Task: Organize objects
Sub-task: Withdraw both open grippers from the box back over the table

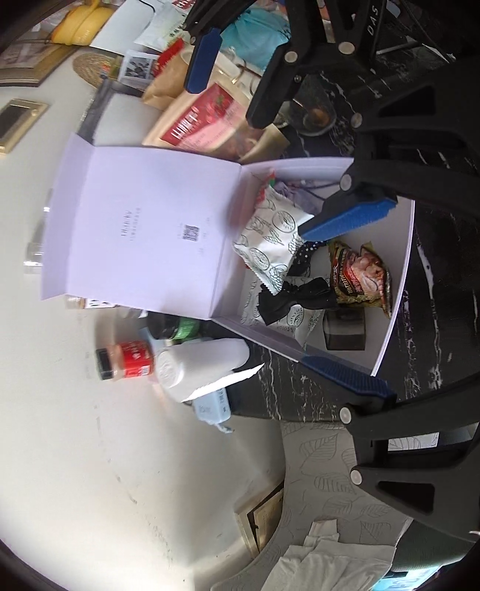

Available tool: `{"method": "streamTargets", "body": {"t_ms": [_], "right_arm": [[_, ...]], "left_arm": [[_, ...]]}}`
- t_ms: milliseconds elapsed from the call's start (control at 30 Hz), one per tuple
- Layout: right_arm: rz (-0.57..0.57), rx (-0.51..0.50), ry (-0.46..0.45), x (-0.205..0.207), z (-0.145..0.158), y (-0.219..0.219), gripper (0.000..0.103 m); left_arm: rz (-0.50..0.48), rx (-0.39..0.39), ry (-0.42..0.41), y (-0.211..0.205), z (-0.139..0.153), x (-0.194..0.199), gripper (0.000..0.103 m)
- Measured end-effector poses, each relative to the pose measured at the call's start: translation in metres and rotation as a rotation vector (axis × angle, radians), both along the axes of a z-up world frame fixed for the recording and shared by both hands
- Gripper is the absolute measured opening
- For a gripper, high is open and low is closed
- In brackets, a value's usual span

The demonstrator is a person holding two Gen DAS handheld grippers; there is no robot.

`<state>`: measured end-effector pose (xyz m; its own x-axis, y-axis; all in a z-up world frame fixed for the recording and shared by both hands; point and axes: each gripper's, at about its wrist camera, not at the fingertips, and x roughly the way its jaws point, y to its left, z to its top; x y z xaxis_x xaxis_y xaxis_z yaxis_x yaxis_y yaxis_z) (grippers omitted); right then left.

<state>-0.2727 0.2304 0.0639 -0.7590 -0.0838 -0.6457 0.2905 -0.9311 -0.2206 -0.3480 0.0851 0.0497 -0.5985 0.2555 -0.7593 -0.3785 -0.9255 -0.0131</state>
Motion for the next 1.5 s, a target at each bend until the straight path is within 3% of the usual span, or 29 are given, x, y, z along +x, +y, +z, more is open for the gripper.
{"method": "streamTargets", "body": {"t_ms": [333, 833, 1200, 1500], "right_arm": [[0.019, -0.020, 0.085, 0.049, 0.039, 0.000, 0.072], [0.027, -0.031, 0.166, 0.117, 0.068, 0.005, 0.072], [0.017, -0.049, 0.163, 0.165, 0.060, 0.013, 0.074], [0.001, -0.051, 0.124, 0.193, 0.037, 0.014, 0.074]], "left_arm": [[0.020, 0.020, 0.082, -0.012, 0.045, 0.049, 0.073], [0.056, 0.025, 0.182, -0.025, 0.092, 0.136, 0.083], [0.087, 0.040, 0.190, -0.031, 0.090, 0.201, 0.088], [0.127, 0.022, 0.158, -0.032, 0.065, 0.234, 0.091]]}}
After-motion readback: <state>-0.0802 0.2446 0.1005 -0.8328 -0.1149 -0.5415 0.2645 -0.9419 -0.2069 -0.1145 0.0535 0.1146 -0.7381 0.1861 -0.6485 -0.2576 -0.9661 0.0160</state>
